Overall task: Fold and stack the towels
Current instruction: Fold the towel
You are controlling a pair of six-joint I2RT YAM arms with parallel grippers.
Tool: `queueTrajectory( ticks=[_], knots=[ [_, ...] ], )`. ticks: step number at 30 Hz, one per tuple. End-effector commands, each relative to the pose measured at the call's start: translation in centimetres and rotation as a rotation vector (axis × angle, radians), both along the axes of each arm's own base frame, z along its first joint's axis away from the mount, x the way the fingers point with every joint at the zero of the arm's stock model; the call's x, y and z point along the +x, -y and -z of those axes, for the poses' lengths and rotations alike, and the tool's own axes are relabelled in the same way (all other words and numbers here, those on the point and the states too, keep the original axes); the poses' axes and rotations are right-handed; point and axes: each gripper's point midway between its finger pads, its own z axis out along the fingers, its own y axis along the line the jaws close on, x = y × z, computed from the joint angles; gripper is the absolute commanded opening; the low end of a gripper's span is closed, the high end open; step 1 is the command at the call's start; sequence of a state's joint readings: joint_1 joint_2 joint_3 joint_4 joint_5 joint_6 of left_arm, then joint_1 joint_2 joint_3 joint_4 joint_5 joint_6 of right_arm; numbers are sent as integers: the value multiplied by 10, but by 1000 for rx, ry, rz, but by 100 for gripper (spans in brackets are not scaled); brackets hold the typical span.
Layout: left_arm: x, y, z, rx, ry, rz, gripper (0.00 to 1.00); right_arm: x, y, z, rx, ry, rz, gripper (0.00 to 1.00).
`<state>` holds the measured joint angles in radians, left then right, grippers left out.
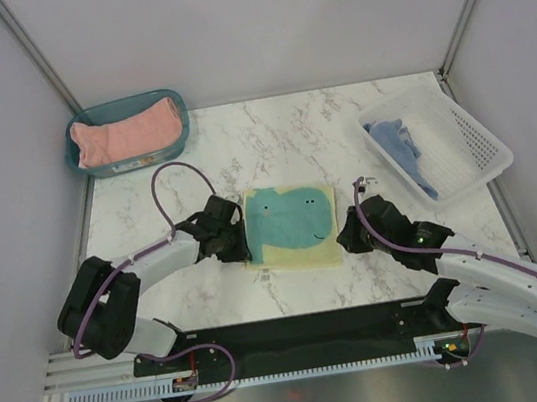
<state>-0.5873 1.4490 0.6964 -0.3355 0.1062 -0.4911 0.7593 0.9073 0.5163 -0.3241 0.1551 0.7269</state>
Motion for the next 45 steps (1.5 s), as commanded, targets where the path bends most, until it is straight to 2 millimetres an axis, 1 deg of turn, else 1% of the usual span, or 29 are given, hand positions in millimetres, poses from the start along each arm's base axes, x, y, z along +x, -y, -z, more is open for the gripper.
queueTrajectory(
  ticks=[1,4,6,8,10,11,13,14,15,16,18,20,21,23,24,25,26,29,30,31,34,43,45],
  knots=[
    [-9,-1,13,16,-38,-11,15,2,1,-6,14,23,9,13],
    [-8,0,9,11,-30,-4,2,2,2,-7,12,29,12,14],
    [-6,5,0,-4,-16,5,2,3,3,-6,8,32,15,14],
    [-6,8,-15,-14,5,15,2,2,3,-6,8,30,13,13],
    [0,12,-32,-24,53,16,2,2,4,-5,5,29,16,14],
    [0,10,-40,-26,73,9,2,2,4,-4,4,30,18,14],
    [5,0,-43,8,117,-21,2,2,5,-3,-1,26,18,14],
    [3,-3,-44,18,115,-23,2,2,5,-3,-1,28,19,14],
    [5,-10,-42,51,125,-38,2,3,6,-2,-3,30,23,14],
    [4,-11,-42,59,123,-39,2,2,6,-1,-6,29,24,14],
    [2,-18,-31,86,112,-66,2,3,6,-2,-7,32,24,15],
    [-3,-20,-19,88,83,-74,2,4,5,0,-13,28,20,15],
    [-5,-13,-16,58,61,-59,2,5,3,-1,-12,28,16,16],
    [-6,-1,-19,10,42,-28,2,4,1,4,-23,12,3,18],
    [-10,4,-17,-4,16,-1,2,5,0,6,-29,5,-1,19],
    [-10,6,-17,-9,11,6,7,5,-2,6,-26,1,-4,20],
    [-9,7,-17,-12,9,6,12,5,-3,6,-24,0,-5,20],
    [-11,5,-16,-10,7,8,14,6,-4,3,-4,7,-3,21],
    [-12,5,-16,-8,8,7,16,5,-4,2,1,11,-2,21],
    [-12,5,-17,-10,11,8,21,5,-4,1,2,13,-3,22],
    [-13,5,-17,-16,12,9,23,4,-3,1,5,13,-3,21],
    [-15,11,-12,-42,-8,11,25,3,-2,0,15,16,0,22],
    [-14,13,-15,-49,-4,12,21,3,-2,1,15,14,1,22]
  ],
)
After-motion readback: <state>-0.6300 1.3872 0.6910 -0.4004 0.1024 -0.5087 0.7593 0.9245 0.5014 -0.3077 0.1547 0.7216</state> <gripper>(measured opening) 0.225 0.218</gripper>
